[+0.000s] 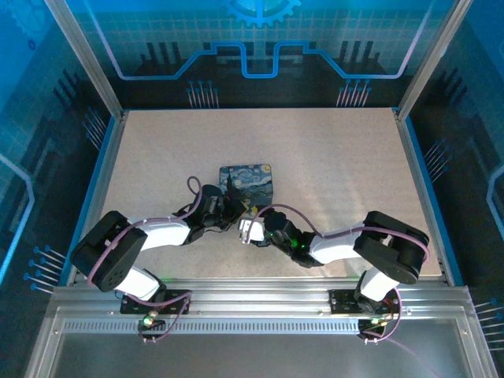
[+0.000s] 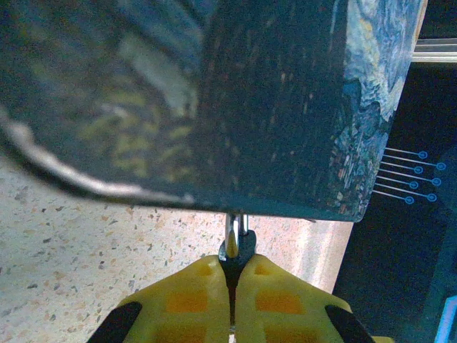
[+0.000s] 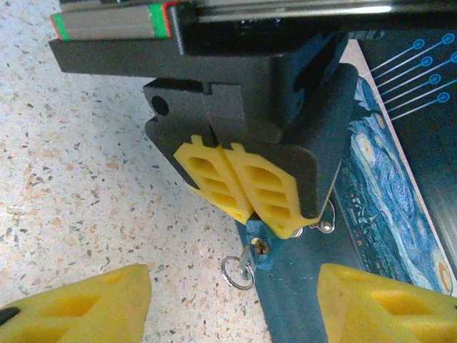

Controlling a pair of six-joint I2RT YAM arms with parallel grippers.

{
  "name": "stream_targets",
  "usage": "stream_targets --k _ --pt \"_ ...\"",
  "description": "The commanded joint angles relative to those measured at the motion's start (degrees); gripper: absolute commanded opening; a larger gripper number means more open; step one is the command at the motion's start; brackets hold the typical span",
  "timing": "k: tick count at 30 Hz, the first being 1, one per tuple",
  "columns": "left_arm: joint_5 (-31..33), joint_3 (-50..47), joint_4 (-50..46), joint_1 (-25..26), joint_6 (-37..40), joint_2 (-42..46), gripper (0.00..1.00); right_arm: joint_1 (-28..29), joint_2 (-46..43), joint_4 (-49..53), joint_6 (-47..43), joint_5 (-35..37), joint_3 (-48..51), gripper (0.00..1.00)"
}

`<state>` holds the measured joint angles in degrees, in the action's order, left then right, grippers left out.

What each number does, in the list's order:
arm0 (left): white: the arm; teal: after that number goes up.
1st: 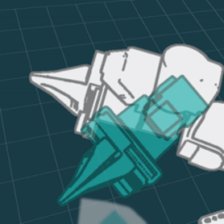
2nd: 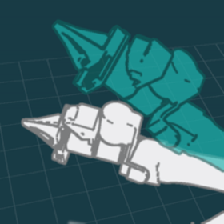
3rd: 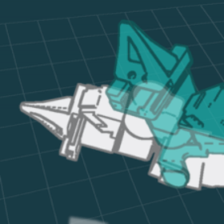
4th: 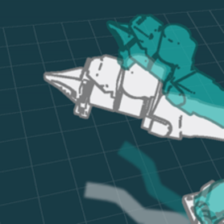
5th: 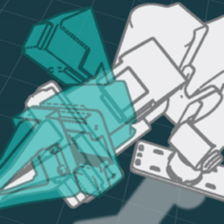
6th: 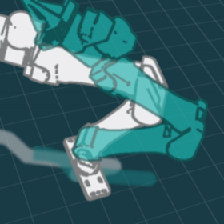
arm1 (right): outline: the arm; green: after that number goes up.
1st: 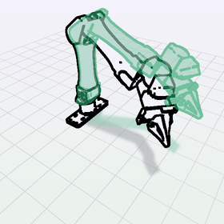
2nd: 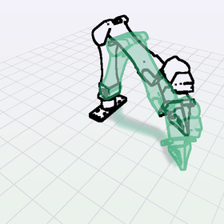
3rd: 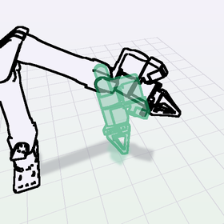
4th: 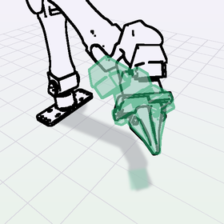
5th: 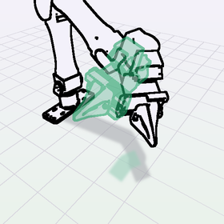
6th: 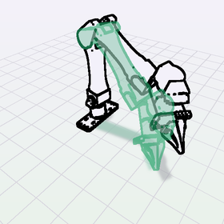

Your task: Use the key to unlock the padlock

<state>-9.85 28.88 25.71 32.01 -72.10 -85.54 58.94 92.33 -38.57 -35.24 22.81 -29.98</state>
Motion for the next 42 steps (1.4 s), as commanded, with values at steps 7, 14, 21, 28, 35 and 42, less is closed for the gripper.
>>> stream_targets --k 7,14,21,28,35,42 --pt "-0.9 2.3 0.7 0.2 -0.4 0.9 0.00 -0.7 1.9 -2.3 2.4 1.8 -1.9 0.44" --pt "-1.1 2.5 0.8 0.1 -0.4 0.5 0.00 -1.0 3.2 -2.6 2.9 2.6 -2.6 0.30" --pt "-1.3 2.6 0.8 0.1 -0.4 0.2 0.00 -1.1 4.1 -3.4 3.5 3.8 -3.1 0.25" --pt "-1.4 2.6 0.9 0.1 -0.4 0.1 0.00 -1.3 4.8 -4.7 4.1 4.8 -3.2 0.20" --pt "-1.5 2.5 1.0 0.2 -0.4 0.1 0.00 -1.5 5.6 -5.4 5.1 5.8 -3.5 0.14" --pt "-1.5 2.5 1.0 0.2 -0.4 0.1 0.00 -1.5 6.1 -5.6 5.9 6.8 -3.6 0.04"
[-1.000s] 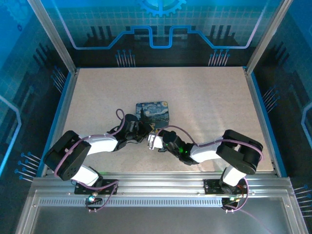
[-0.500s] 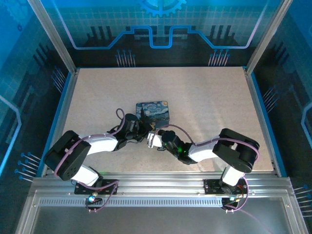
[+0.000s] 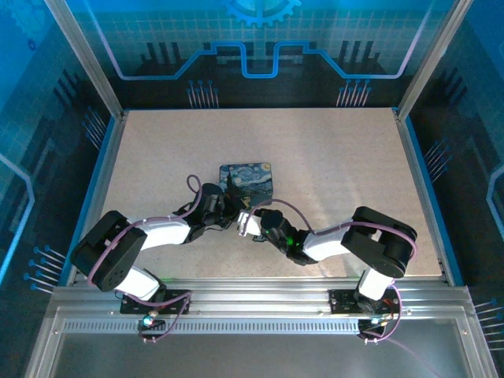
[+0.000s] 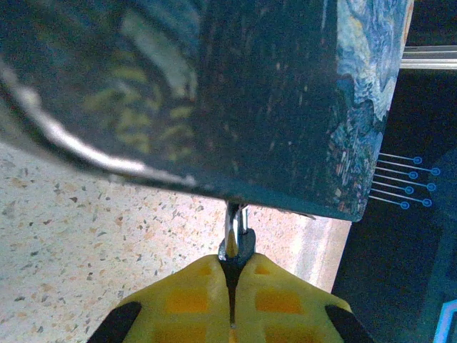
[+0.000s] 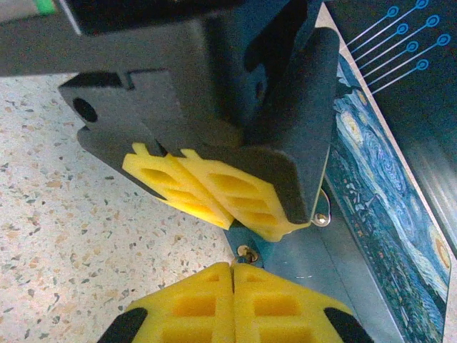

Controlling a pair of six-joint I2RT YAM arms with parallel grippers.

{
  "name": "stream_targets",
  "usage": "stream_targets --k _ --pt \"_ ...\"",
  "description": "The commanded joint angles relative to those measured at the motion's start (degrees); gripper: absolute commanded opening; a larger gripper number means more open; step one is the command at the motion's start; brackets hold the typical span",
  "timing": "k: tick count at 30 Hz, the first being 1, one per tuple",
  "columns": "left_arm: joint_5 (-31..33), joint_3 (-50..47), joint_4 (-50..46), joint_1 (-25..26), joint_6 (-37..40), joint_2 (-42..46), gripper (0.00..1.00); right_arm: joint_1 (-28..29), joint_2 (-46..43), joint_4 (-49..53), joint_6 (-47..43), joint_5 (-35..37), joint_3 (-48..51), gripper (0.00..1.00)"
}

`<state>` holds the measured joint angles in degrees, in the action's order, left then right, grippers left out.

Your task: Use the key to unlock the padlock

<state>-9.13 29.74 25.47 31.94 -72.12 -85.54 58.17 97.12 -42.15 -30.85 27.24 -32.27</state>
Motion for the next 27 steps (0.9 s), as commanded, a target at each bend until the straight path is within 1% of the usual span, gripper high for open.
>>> stream_targets --k 1,4,13,27 --pt "-2.2 1.7 1.3 0.3 -0.4 0.1 0.00 -0.8 1.3 -2.1 1.7 2.6 -1.2 0.03" --pt "-2.2 1.6 1.4 0.4 -0.5 0.1 0.00 -0.8 1.3 -2.3 2.3 3.0 -1.1 0.00" --pt "-2.0 1.4 1.5 0.5 -0.6 0.0 0.00 -0.8 1.1 -2.5 4.9 3.9 -0.9 0.00" --pt "-1.9 1.3 1.6 0.7 -0.6 0.1 0.00 -1.1 0.3 -0.5 16.0 2.5 -1.6 0.00"
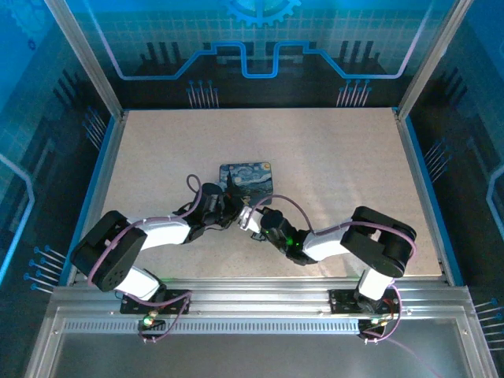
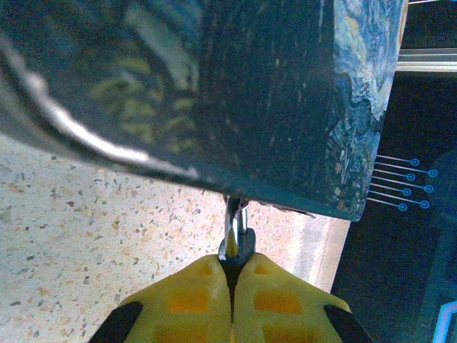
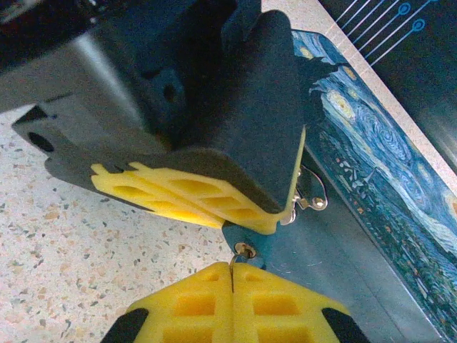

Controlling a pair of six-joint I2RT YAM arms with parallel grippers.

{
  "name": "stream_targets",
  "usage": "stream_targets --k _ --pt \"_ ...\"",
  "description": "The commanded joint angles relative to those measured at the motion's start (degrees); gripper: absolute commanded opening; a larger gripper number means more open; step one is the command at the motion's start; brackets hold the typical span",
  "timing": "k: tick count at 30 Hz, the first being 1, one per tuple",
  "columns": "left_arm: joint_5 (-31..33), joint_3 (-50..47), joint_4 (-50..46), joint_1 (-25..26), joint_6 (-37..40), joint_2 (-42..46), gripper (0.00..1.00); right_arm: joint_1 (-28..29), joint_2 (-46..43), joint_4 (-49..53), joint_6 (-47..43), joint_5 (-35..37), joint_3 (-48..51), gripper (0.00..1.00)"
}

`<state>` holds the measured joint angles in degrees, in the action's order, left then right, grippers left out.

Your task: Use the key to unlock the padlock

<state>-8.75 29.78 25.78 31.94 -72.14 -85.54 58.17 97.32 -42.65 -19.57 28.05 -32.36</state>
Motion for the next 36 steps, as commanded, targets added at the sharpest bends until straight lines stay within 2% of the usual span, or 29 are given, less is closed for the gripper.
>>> stream_targets --k 1,14,26,36 --pt "-2.2 1.2 1.3 0.7 -0.5 0.0 0.00 -1.3 -0.1 0.6 5.6 1.5 -1.8 0.00" --pt "-2.1 1.2 1.5 0.9 -0.6 -0.1 0.00 -5.6 -2.1 5.1 18.4 -7.4 -1.9 0.00" --pt "-1.9 1.5 0.9 1.0 -0.3 -0.4 0.00 -6.3 -1.7 6.9 20.4 -9.3 -2.5 0.00" --pt "0.3 2.8 -5.4 0.9 3.4 2.3 0.33 -8.3 -2.4 15.6 26.7 -15.6 -4.3 0.00"
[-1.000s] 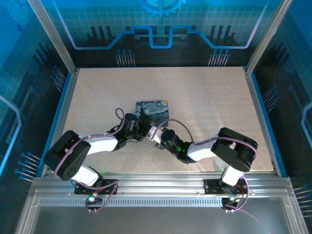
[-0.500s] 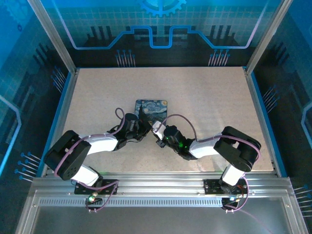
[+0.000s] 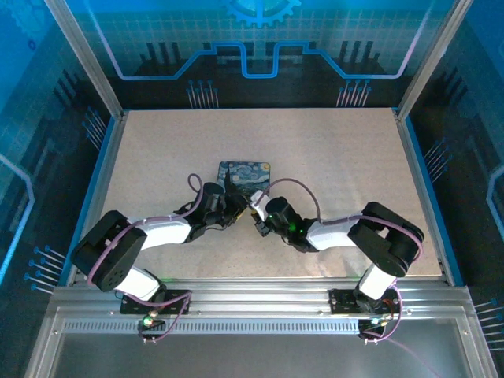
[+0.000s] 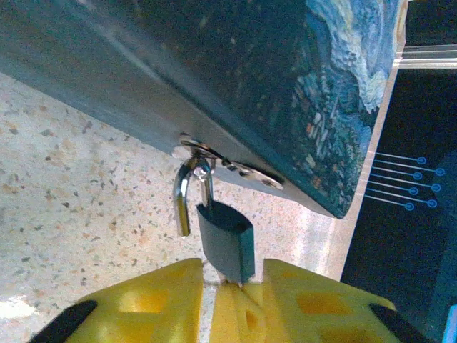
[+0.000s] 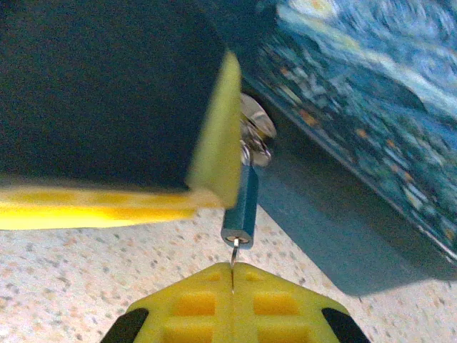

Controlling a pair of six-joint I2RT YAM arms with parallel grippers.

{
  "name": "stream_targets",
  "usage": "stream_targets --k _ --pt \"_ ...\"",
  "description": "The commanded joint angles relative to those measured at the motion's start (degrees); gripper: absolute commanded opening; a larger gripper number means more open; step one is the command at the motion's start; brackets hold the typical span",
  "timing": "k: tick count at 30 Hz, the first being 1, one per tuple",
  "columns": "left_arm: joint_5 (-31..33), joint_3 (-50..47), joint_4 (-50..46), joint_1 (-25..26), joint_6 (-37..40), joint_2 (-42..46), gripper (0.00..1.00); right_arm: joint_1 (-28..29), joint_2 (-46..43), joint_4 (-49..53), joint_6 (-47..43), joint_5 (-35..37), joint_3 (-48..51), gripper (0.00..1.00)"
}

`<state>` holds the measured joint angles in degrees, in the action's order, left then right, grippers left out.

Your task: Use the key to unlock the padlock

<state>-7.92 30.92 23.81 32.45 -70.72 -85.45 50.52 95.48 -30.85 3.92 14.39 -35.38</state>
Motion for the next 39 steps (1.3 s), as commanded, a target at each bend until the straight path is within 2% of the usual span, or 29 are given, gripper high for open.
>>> stream_targets --k 1,3,10,17,22,26,32,39 --pt "-0.4 1.8 -4.0 0.3 2.3 2.5 0.36 -0.7 -0.5 4.0 3.6 -2.1 -1.2 0.00" --pt "-0.4 1.9 -5.7 0.0 3.1 3.3 0.41 -0.9 -0.4 4.3 4.1 -2.7 -1.3 0.00" --pt "0.7 3.5 -12.5 -1.5 7.8 8.1 0.48 -2.9 -2.4 5.0 6.2 -7.5 -0.7 0.00" --pt "4.4 6.7 -23.8 -4.1 16.3 14.1 0.62 -7.2 -5.1 5.8 11.3 -16.9 0.4 0.00" --pt "4.8 7.8 -27.5 -6.6 20.5 16.4 0.68 -9.4 -5.2 8.3 15.6 -22.1 -0.6 0.00" --pt "4.7 8.1 -29.1 -8.4 22.1 17.2 0.71 -10.9 -4.3 10.6 19.3 -26.0 -2.2 0.00" --pt "3.5 8.2 -29.4 -11.8 23.0 16.9 0.75 -12.1 -3.9 9.7 25.7 -27.9 -2.0 0.00" --pt "-2.4 9.8 -27.9 -16.6 26.7 12.8 0.76 -13.1 -2.7 6.8 34.2 -30.0 -1.1 0.00"
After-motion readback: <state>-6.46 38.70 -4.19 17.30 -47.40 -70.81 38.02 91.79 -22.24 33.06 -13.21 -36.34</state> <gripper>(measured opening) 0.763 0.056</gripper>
